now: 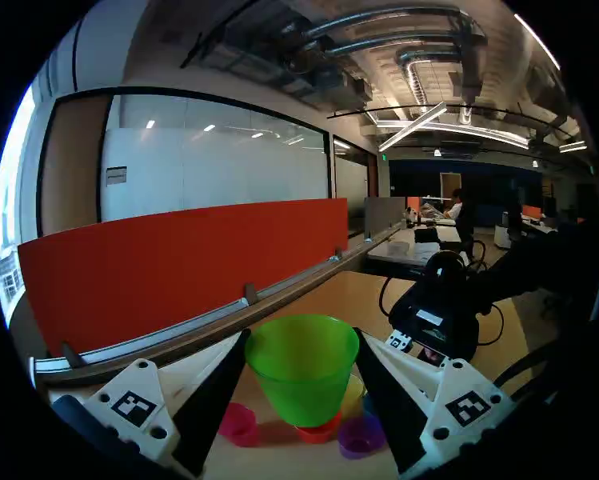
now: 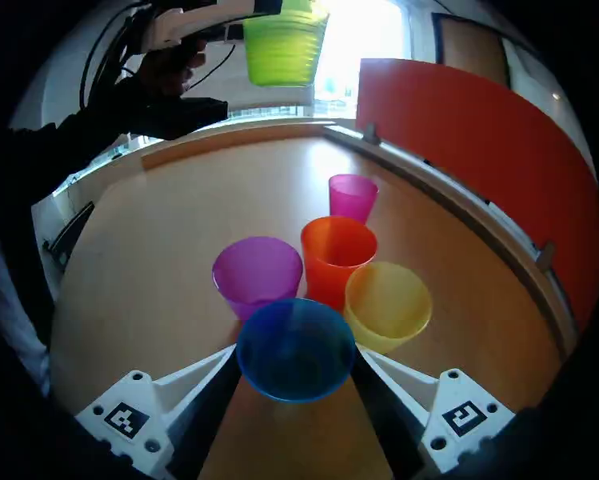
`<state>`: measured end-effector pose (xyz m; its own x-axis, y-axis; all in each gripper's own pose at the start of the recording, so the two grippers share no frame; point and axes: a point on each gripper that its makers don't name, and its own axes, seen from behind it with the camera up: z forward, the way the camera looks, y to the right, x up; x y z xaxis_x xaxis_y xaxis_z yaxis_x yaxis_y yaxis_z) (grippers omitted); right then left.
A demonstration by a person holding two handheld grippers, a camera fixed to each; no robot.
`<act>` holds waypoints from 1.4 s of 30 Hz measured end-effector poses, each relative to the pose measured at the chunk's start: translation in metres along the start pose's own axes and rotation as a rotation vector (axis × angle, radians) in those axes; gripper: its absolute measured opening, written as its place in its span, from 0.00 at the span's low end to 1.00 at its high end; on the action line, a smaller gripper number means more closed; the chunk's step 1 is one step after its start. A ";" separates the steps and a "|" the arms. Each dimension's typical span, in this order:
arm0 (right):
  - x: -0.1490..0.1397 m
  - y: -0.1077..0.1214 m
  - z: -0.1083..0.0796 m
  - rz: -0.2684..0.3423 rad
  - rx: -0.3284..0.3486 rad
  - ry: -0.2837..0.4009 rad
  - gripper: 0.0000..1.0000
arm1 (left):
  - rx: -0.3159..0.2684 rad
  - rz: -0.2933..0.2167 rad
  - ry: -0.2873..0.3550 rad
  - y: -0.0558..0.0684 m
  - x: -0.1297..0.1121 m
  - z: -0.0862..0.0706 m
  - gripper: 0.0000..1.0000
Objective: Pour water
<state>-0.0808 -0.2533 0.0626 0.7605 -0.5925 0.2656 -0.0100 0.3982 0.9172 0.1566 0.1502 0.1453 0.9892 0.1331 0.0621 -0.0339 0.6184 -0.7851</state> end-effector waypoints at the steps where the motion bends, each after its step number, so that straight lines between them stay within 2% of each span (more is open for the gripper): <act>1: 0.002 0.000 -0.001 0.007 0.001 0.008 0.92 | 0.000 0.001 0.000 0.000 0.000 0.000 0.91; 9: 0.022 0.003 -0.018 0.027 -0.016 0.077 0.92 | 0.003 0.011 -0.004 0.001 0.002 0.000 0.91; 24: 0.087 0.019 -0.063 0.014 -0.073 0.249 0.92 | 0.002 0.010 -0.007 0.003 0.007 0.003 0.91; 42: 0.162 0.034 -0.112 0.037 -0.144 0.481 0.92 | -0.011 -0.003 -0.007 0.018 0.011 0.008 0.91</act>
<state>0.1145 -0.2574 0.1040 0.9749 -0.1995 0.0986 0.0215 0.5253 0.8506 0.1658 0.1683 0.1369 0.9882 0.1371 0.0689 -0.0293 0.6099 -0.7919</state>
